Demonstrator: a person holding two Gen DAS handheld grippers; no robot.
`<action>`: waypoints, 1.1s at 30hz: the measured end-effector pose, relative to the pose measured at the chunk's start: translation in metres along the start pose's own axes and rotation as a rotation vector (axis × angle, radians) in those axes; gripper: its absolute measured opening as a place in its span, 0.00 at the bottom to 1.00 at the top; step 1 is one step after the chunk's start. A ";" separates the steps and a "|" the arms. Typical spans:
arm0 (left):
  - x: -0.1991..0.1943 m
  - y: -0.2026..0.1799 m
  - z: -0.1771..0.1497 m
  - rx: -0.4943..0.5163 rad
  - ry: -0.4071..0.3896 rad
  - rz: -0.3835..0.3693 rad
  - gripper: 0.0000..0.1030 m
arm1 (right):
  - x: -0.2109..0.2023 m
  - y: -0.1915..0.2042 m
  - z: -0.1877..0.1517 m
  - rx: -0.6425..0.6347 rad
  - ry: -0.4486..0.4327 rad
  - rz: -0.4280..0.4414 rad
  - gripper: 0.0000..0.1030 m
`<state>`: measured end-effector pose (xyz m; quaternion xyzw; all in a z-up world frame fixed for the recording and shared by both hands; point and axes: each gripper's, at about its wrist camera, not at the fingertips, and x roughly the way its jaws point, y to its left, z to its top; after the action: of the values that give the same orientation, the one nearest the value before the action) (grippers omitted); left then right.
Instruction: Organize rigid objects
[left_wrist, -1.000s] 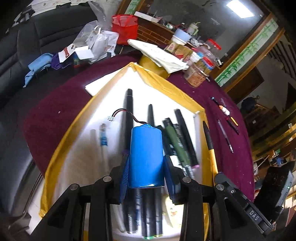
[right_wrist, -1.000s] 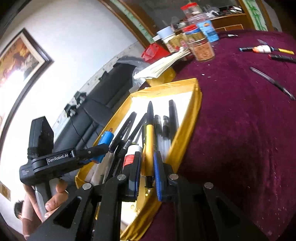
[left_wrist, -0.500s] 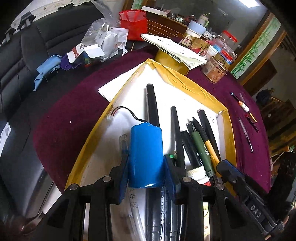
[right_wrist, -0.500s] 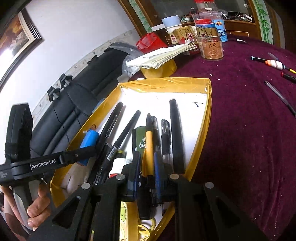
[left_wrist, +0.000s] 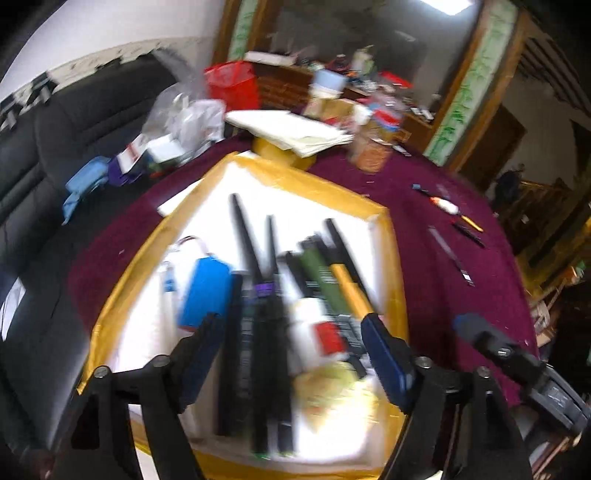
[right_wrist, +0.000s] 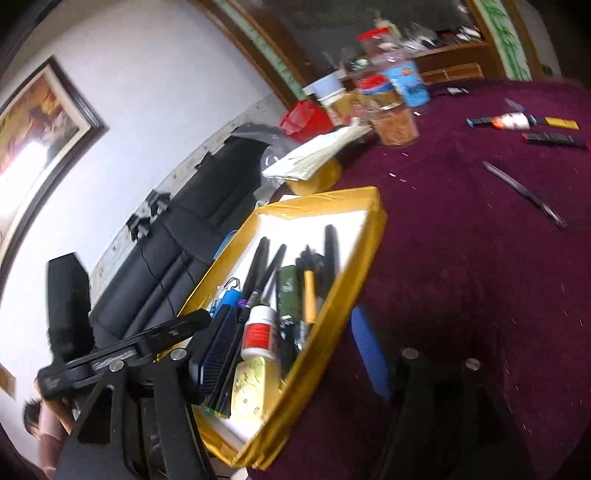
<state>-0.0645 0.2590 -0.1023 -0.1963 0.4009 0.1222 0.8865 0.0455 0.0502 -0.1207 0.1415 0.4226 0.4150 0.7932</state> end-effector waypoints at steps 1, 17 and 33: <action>-0.003 -0.008 -0.001 0.022 -0.005 0.007 0.81 | -0.003 -0.003 -0.002 0.017 0.004 0.008 0.62; -0.019 -0.011 -0.040 0.034 -0.029 0.279 0.88 | 0.007 0.039 -0.039 -0.153 0.135 -0.143 0.62; -0.023 -0.003 -0.042 0.043 -0.053 0.331 0.88 | 0.019 0.055 -0.041 -0.185 0.125 -0.170 0.63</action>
<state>-0.1059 0.2363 -0.1094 -0.1053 0.4067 0.2633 0.8684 -0.0111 0.0936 -0.1237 0.0052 0.4416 0.3913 0.8074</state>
